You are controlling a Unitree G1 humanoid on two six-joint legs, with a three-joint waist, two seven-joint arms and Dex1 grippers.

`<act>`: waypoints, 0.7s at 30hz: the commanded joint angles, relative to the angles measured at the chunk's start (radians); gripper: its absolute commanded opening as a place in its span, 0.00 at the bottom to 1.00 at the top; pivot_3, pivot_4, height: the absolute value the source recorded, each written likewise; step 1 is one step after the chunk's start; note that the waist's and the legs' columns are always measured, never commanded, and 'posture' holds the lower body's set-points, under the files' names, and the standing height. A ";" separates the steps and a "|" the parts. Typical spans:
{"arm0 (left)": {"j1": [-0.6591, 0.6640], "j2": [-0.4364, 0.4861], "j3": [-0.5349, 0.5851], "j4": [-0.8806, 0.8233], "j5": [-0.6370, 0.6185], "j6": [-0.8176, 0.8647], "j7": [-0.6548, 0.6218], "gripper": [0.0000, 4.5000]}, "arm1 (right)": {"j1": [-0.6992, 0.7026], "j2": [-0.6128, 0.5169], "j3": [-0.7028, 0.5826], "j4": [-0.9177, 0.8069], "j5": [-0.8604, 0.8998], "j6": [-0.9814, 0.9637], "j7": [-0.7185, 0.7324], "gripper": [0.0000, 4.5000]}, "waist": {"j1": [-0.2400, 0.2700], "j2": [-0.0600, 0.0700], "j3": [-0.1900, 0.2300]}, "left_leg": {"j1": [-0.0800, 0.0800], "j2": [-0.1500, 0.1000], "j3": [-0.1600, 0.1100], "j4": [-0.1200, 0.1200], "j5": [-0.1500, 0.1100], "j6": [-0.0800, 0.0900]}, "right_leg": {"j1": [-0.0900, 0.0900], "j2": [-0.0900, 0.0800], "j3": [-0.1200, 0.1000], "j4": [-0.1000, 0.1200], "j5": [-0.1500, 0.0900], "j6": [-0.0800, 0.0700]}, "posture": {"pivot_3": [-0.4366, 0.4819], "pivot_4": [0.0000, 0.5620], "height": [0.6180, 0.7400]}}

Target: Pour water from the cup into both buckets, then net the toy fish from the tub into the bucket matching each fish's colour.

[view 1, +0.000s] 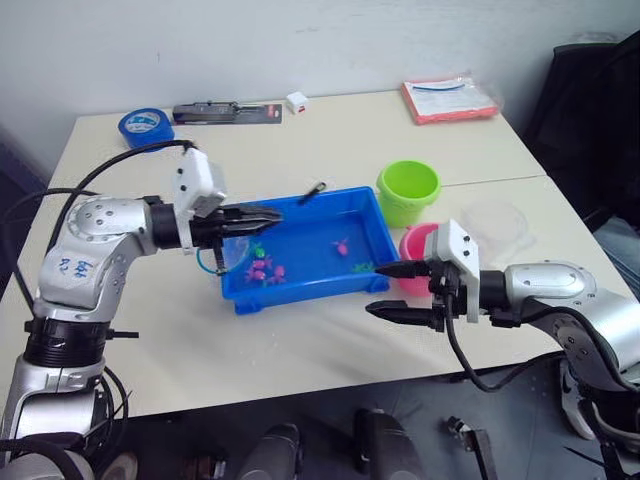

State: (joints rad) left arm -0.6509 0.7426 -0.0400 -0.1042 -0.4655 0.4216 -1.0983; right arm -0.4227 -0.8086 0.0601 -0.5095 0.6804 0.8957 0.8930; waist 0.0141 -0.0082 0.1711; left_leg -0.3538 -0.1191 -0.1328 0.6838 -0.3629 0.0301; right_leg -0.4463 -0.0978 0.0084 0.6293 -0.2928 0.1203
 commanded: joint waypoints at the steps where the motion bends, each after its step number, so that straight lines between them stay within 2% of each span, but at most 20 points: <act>1: -0.013 -0.003 -0.052 -0.021 0.023 -0.069 -0.090 0.01 | -0.035 0.002 0.006 -0.029 0.040 0.072 -0.022 1.00 | 0.000 0.000 0.000 | 0.000 0.000 0.000 0.000 0.000 0.000 | 0.000 0.000 0.000 0.000 0.000 0.000 | 0.48 0.27 1.00; 9: -0.038 -0.028 -0.140 0.022 0.068 -0.139 -0.213 0.01 | -0.095 0.025 0.034 -0.018 0.032 0.108 -0.042 1.00 | 0.008 0.000 0.000 | 0.000 0.000 0.000 0.000 0.000 0.000 | 0.000 0.000 0.000 -0.001 0.000 0.000 | 0.48 0.27 1.00; 21: -0.064 -0.111 -0.182 0.097 0.130 -0.188 -0.235 0.01 | -0.148 0.044 0.042 -0.029 0.052 0.110 -0.035 1.00 | 0.009 0.000 0.000 | -0.001 0.000 -0.001 0.001 0.000 0.000 | 0.000 0.000 -0.002 -0.001 0.000 0.000 | 0.48 0.27 1.00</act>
State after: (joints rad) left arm -0.6960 0.6332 -0.2249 0.0088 -0.3405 0.2476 -1.3250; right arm -0.5539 -0.7679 0.1123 -0.5074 0.7134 1.0099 0.8498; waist 0.0229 -0.0082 0.1711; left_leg -0.3546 -0.1191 -0.1333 0.6843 -0.3629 0.0302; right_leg -0.4464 -0.0977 0.0064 0.6286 -0.2927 0.1204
